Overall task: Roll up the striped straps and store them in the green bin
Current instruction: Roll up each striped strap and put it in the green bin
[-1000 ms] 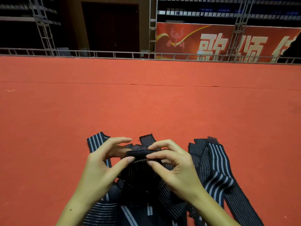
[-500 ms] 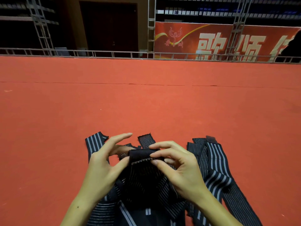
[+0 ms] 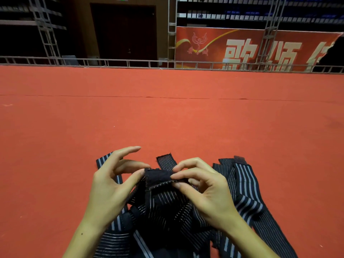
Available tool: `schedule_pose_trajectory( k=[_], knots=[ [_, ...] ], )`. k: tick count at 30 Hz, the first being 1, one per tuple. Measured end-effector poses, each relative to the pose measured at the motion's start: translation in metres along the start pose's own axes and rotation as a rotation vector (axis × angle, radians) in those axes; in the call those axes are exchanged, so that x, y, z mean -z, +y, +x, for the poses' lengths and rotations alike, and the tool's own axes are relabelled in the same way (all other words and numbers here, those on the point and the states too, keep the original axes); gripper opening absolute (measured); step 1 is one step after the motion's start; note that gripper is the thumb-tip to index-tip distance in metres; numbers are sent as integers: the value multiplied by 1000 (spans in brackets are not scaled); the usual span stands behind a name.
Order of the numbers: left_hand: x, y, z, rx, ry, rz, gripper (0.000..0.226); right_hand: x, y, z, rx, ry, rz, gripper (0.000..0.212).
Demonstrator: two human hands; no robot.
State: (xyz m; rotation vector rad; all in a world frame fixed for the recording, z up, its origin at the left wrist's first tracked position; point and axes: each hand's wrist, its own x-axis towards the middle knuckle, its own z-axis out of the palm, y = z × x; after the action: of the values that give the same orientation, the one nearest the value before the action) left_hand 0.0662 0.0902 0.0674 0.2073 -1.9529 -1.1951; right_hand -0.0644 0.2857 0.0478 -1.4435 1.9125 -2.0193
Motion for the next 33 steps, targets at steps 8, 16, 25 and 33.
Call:
schedule_pose_trajectory(
  k=[8,16,25,33],
  knots=[
    [4,-6,-2,314,-264,4,44,-5,0,-10,130,-53,-109,21],
    [7,-14,-3,305,-267,197,55,4,0,-17,176,-12,-207,23],
    [-3,-12,-4,189,-262,-41,55,-6,2,-23,147,-61,-171,18],
    [-1,-2,-8,45,-253,-68,82,-2,-5,-25,-185,-55,46,17]
  ],
)
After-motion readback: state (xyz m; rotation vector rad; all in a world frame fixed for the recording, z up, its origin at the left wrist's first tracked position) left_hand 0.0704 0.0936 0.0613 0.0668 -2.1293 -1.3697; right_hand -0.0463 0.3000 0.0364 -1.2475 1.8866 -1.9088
